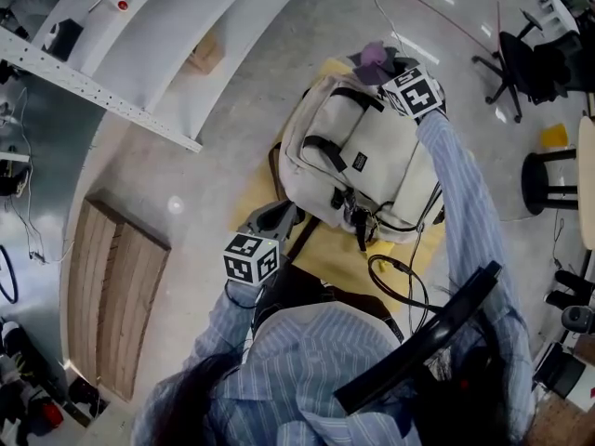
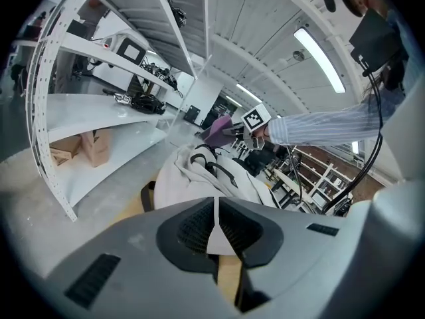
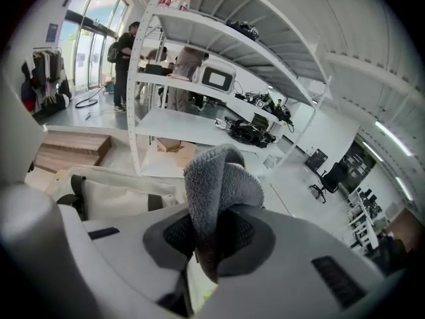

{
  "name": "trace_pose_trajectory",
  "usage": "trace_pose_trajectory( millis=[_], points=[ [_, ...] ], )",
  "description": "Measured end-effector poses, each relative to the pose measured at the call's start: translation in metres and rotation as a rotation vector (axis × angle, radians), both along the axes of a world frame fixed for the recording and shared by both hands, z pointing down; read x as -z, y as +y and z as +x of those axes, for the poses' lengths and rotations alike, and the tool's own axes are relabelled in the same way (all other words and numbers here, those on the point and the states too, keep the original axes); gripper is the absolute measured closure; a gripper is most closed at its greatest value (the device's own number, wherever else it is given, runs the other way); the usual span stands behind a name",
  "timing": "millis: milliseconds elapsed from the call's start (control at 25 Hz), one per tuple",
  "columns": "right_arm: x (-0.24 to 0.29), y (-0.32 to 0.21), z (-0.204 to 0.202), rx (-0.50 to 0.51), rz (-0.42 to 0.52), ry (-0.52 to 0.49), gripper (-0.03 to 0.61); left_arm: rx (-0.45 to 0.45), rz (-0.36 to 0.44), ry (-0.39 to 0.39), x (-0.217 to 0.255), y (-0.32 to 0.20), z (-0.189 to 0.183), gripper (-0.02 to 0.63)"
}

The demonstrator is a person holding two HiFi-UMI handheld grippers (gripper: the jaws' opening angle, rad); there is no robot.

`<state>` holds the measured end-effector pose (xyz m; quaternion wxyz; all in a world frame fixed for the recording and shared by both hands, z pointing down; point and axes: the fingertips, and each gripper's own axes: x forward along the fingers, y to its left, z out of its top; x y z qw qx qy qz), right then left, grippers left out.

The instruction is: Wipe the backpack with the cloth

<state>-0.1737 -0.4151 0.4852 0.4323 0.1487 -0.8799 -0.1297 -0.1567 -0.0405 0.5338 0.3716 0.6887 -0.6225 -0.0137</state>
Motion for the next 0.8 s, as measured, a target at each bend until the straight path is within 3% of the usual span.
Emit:
trace_pose_trajectory(
  millis=[400,600,800],
  points=[
    [-0.028,0.097,-0.011,0.154,-0.073,0.016,0.537,0.047,0.007,-0.007,0.001,0.004,-0.015,0.591],
    [-0.031,0.148,-0.002,0.211,-0.091,-0.014,0.537,0.014,0.017,-0.003,0.003,-0.001,-0.003,0.591],
    [-0.028,0.212,0.01,0.289,-0.172,-0.048,0.537,-0.035,0.036,-0.008,0.01,-0.009,0.013,0.591]
  ],
)
